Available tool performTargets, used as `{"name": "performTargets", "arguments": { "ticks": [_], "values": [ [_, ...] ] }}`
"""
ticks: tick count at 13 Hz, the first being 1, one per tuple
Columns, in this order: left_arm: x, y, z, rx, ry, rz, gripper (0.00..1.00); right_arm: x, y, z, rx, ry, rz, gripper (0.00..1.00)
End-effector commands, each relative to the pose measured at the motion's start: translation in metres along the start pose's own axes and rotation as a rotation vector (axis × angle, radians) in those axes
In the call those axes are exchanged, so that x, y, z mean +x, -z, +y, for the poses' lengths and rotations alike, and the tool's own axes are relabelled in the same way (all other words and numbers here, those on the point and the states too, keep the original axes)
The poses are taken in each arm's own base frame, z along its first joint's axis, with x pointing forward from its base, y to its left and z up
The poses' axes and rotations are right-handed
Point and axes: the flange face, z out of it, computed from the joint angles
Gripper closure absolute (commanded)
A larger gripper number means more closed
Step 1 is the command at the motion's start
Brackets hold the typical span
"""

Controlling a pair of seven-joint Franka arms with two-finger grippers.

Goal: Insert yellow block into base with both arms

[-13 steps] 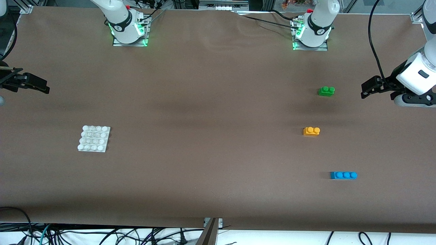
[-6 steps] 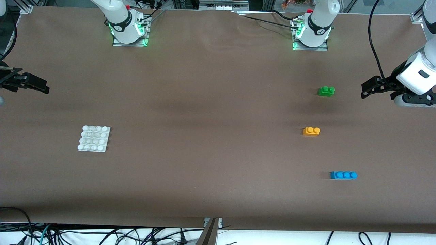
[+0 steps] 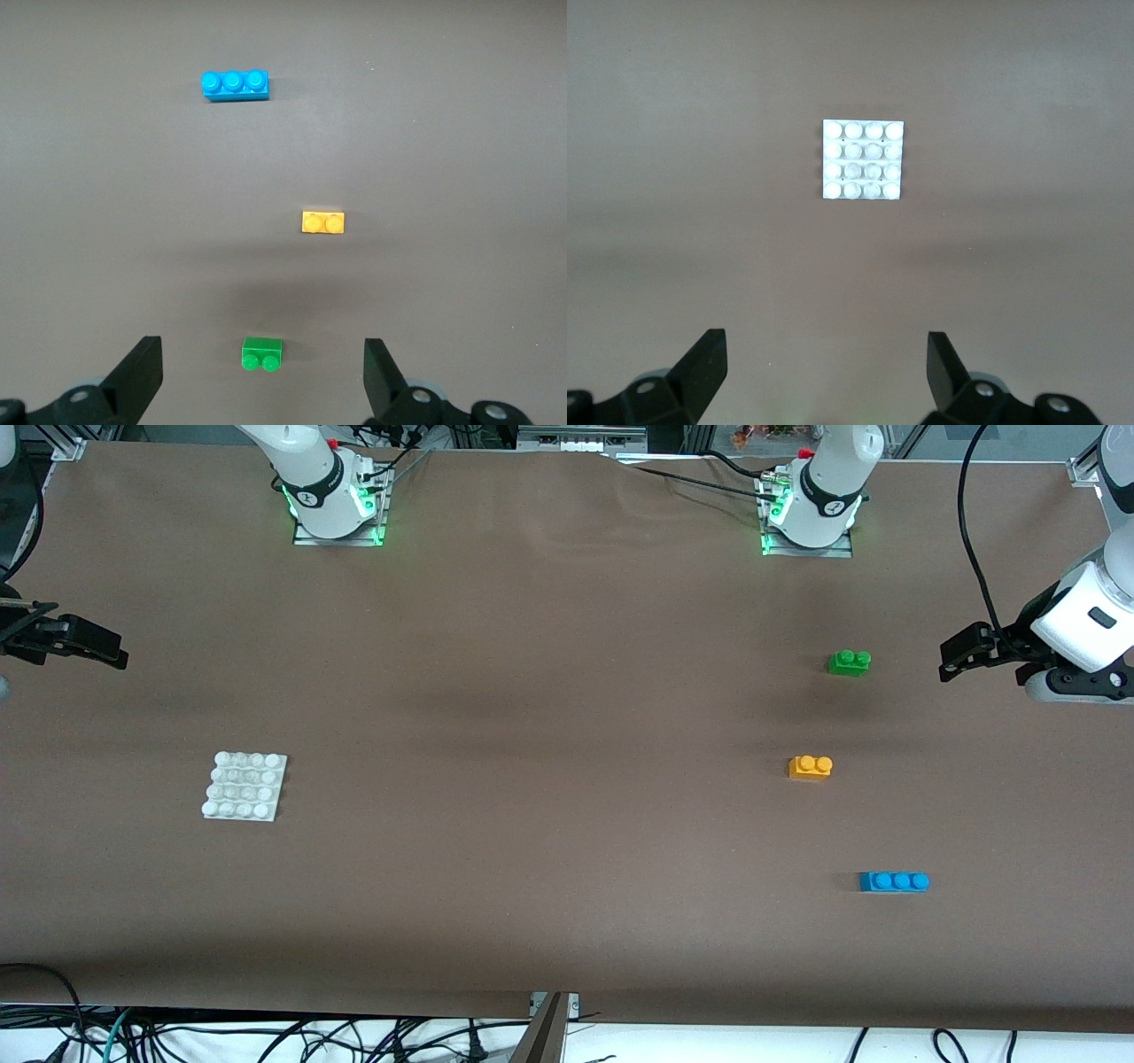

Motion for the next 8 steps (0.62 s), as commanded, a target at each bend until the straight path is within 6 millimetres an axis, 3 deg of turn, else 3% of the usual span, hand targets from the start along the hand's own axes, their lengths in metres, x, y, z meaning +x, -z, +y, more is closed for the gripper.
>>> {"name": "performTargets", "arguments": {
  "ticks": [1,4,7,8],
  "values": [
    [0.0,0.007,0.0,0.018,-0.008,0.003,0.0,-0.002,0.0,0.003,0.014,-0.002,-0.008,0.0],
    [0.0,0.006,0.0,0.018,-0.009,0.002,0.0,0.01,-0.022,0.021,0.007,-0.025,-0.036,0.0],
    [-0.001,0.007,0.0,0.018,-0.009,0.002,0.0,0.012,-0.025,0.019,-0.015,-0.029,-0.04,0.0],
    [0.0,0.005,0.0,0.018,-0.009,0.0,0.0,0.018,-0.037,0.024,-0.014,-0.038,-0.06,0.0]
  ]
}}
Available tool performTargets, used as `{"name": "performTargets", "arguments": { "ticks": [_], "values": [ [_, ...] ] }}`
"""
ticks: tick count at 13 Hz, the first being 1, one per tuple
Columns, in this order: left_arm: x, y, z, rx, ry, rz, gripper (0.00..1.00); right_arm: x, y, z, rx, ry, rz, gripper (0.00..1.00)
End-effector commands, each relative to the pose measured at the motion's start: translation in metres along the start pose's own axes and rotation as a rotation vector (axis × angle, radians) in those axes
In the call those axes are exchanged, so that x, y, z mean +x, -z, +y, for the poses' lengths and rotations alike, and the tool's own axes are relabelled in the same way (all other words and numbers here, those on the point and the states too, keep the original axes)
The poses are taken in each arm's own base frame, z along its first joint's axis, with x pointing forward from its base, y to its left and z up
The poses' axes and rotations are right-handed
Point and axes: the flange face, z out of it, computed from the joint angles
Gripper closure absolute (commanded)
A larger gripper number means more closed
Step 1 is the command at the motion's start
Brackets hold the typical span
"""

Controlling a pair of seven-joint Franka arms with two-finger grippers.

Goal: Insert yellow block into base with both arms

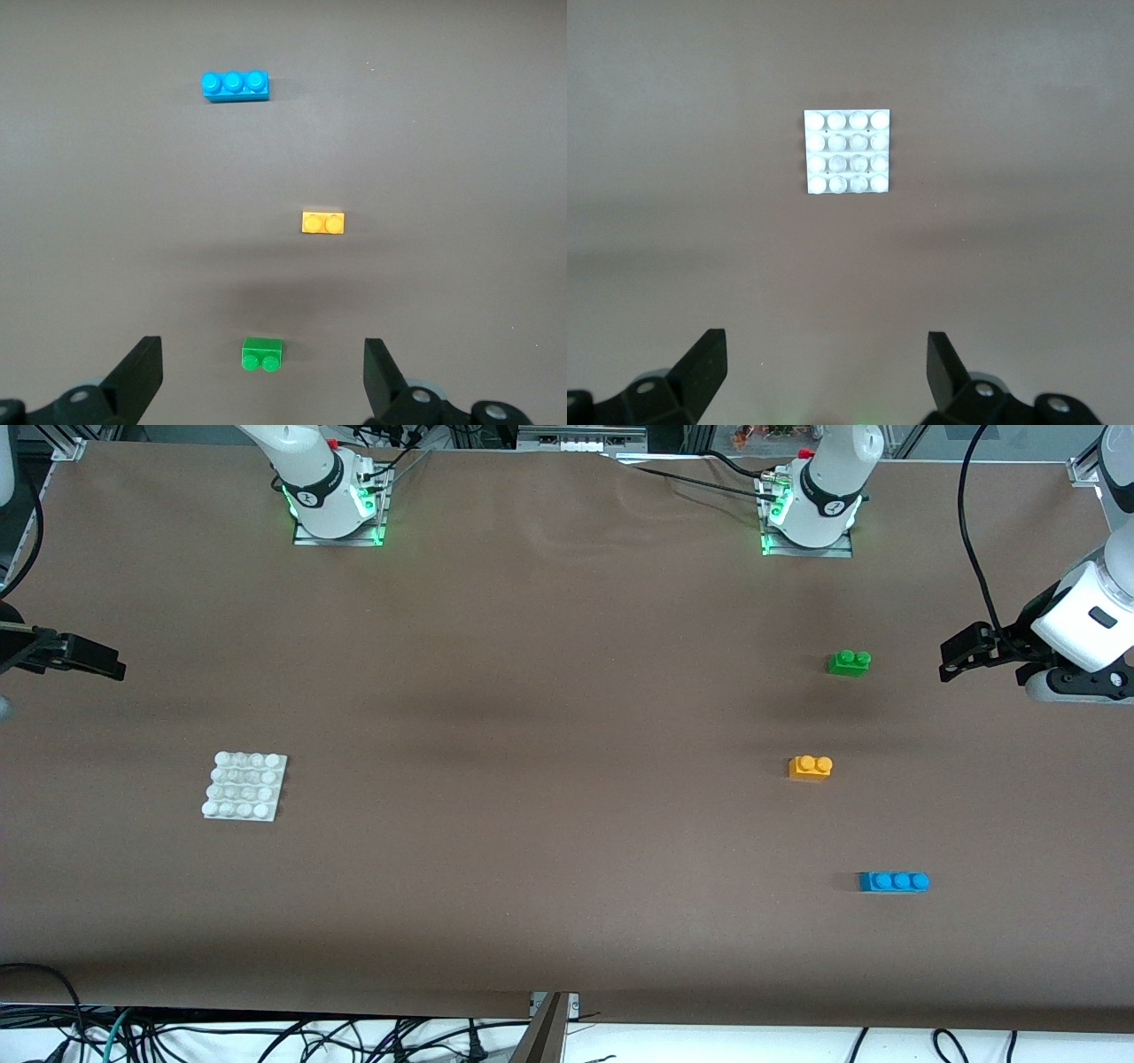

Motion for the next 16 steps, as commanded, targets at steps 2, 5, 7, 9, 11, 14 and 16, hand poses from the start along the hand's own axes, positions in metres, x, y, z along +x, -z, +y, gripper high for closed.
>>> {"name": "performTargets", "arguments": {
  "ticks": [2,5,7,9,11,14,16],
  "values": [
    [-0.001,0.006,0.0,0.018,-0.009,0.001,0.0,0.018,-0.033,0.012,-0.011,-0.01,-0.044,0.0],
    [-0.001,0.006,0.0,0.018,-0.009,0.001,0.0,0.055,-0.102,0.011,-0.026,-0.01,-0.098,0.0],
    [-0.001,0.006,0.0,0.018,-0.009,0.001,0.0,0.076,-0.147,0.015,-0.033,-0.017,-0.114,0.0],
    [-0.001,0.006,0.0,0.018,-0.009,0.001,0.0,0.092,-0.196,0.016,-0.044,-0.012,-0.102,0.0],
    [-0.001,0.006,0.0,0.018,-0.009,0.001,0.0,0.096,-0.245,0.018,-0.048,-0.011,-0.08,0.0],
    [-0.001,0.006,0.0,0.018,-0.009,0.001,0.0,0.102,-0.296,0.014,-0.054,-0.002,-0.052,0.0],
    [0.0,0.006,0.0,0.018,-0.009,0.002,0.0,0.103,-0.319,0.013,-0.055,0.003,-0.037,0.0]
  ]
}}
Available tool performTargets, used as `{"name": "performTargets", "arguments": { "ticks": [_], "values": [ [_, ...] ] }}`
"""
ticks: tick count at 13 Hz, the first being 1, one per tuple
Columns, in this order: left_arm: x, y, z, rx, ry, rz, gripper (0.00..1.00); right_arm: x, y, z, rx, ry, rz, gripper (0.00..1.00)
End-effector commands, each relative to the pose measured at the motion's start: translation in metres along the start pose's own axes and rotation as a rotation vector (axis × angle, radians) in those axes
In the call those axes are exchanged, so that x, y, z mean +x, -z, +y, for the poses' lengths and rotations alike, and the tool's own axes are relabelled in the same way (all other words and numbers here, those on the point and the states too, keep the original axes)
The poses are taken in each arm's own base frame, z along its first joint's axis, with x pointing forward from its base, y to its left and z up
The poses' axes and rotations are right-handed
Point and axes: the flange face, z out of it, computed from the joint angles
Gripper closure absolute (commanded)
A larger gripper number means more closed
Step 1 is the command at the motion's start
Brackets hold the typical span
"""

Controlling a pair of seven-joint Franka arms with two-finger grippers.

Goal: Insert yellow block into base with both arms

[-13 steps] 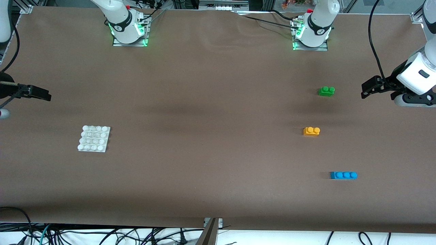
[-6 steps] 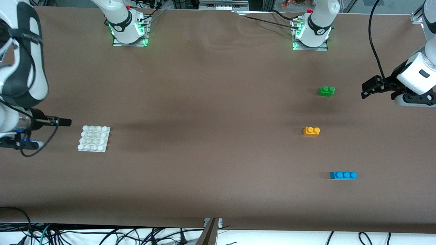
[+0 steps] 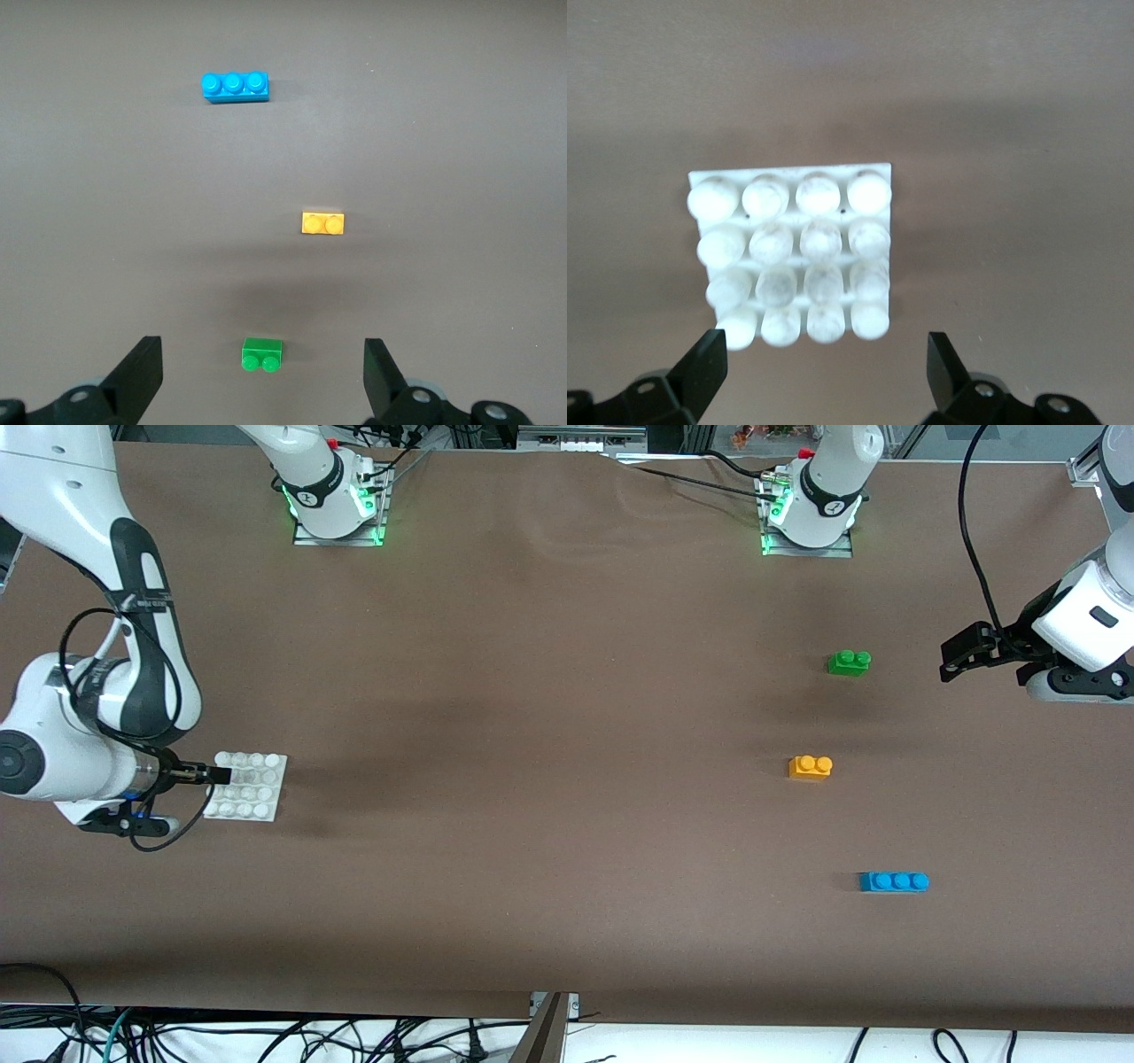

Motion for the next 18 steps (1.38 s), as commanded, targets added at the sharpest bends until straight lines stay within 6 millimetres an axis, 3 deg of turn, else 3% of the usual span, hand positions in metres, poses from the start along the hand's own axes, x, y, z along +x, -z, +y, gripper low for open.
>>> {"name": "performTargets", "arguments": {
  "ticks": [1,6,18],
  "values": [
    [-0.001,0.005,0.0,0.018,-0.009,-0.001,0.0,-0.004,-0.018,0.0,-0.006,0.017,0.025,0.0],
    [-0.001,0.005,0.0,0.018,-0.009,-0.001,0.0,0.004,-0.049,-0.003,-0.013,0.037,0.059,0.0],
    [-0.001,0.005,0.0,0.018,-0.009,0.001,0.0,0.001,-0.09,-0.016,-0.014,0.054,0.076,0.0]
  ]
}}
